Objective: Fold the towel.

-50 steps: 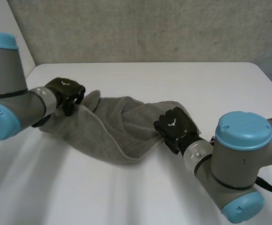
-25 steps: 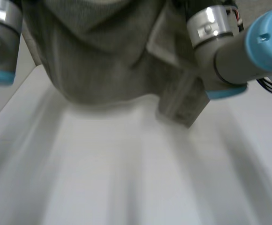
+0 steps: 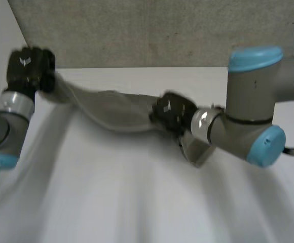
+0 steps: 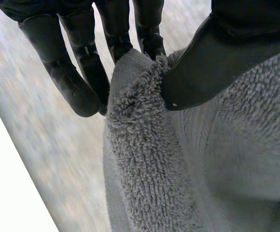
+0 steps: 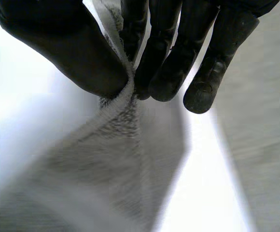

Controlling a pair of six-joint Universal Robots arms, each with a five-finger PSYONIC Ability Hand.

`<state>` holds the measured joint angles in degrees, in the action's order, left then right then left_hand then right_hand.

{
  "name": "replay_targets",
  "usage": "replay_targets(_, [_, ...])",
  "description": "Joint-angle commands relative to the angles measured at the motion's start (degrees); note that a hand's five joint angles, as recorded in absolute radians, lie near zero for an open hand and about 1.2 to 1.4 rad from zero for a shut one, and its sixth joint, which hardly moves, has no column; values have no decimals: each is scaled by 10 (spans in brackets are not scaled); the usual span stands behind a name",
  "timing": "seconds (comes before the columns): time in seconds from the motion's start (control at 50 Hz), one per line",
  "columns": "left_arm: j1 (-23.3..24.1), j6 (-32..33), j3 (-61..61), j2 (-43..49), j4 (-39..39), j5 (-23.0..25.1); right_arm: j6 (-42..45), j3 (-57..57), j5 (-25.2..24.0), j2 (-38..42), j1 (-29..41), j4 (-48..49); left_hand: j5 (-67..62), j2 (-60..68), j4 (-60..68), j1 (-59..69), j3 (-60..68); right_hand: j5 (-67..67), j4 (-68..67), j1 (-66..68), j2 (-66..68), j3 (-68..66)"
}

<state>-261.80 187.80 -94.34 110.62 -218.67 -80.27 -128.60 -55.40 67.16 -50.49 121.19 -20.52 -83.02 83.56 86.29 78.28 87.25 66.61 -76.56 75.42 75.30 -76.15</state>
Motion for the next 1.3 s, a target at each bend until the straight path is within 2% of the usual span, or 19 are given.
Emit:
replay_targets(0.02, [-16, 1, -104, -38, -2, 12, -17, -81, 12, 0, 1, -8, 130, -36, -63, 17, -73, 34, -34, 46, 47, -38])
replay_targets(0.12, [-16, -5, -123, -48, -4, 9, -114, -125, 43, -7, -3, 57, 130, -36, -63, 17, -73, 34, -34, 46, 47, -38])
replay_targets(0.26, [-17, -6, -124, -49, -8, 7, -162, -191, 68, -37, -11, 122, 130, -36, -63, 17, -73, 34, -34, 46, 47, -38])
replay_targets(0.28, [-18, -7, -124, -50, -8, 6, -175, -214, 68, -48, -16, 145, 130, -36, -63, 17, -73, -37, 37, -25, -24, 33])
replay_targets(0.3, [-18, -7, -124, -51, -8, 6, -175, -214, 68, -48, -16, 145, 130, -36, -63, 17, -73, -38, 37, -26, -25, 33])
replay_targets(0.32, [-18, -7, -124, -51, -8, 6, -189, -237, 69, -59, -17, 170, 130, -36, -63, 17, -73, -151, 151, -139, -138, 146])
replay_targets(0.34, [-19, -8, -125, -52, -8, 6, -189, -237, 69, -59, -17, 170, 130, -36, -63, 17, -73, -152, 152, -140, -139, 148])
replay_targets(0.38, [-20, -9, -129, -56, -8, 6, -215, -270, 81, -83, -19, 203, 130, -36, -63, 17, -73, -432, 431, -420, -419, 427])
replay_targets(0.4, [-23, -10, -135, -59, -9, 6, -215, -270, 81, -83, -19, 203, 130, -36, -63, 17, -73, -433, 433, -421, -420, 429])
replay_targets(0.44, [-27, -15, -138, -61, -9, 6, -238, -292, 98, -108, -20, 207, 130, -36, -63, 17, -73, -601, 600, -589, -588, 596])
replay_targets(0.56, [-37, -38, -144, -66, -8, 8, -252, -344, 112, -174, -46, 215, 130, -36, -63, 17, -73, -638, 638, -626, -625, 634])
replay_targets(0.6, [-41, -44, -144, -67, -8, 8, -251, -381, 105, -215, -80, 227, 130, -36, -63, 17, -73, -653, 653, -642, -640, 649])
replay_targets(0.66, [-53, -52, -143, -68, -8, 8, -249, -401, 97, -226, -92, 235, 130, -36, -63, 17, -73, -640, 640, -628, -627, 635])
replay_targets(0.7, [-57, -54, -143, -69, -8, 8, -242, -442, 71, -233, -110, 260, 130, -36, -63, 17, -73, -620, 619, -608, -607, 615])
replay_targets(0.78, [-61, -64, -144, -68, -8, 9, -224, -479, 36, -232, -128, 302, 130, -36, -63, 17, -73, -601, 601, -589, -588, 597])
replay_targets(0.82, [-61, -64, -145, -68, -8, 10, -188, -500, 18, -227, -147, 343, 130, -36, -63, 17, -73, -598, 597, -586, -585, 593])
replay_targets(1.04, [-57, -64, -151, -67, -8, 12, -108, -493, 20, -157, -155, 344, 130, -36, -63, 17, -73, -573, 572, -561, -560, 568])
replay_targets(1.3, [-57, -63, -152, -61, -9, 13, -105, -480, 17, -114, -150, 362, 130, -36, -63, 17, -73, -521, 520, -509, -508, 516])
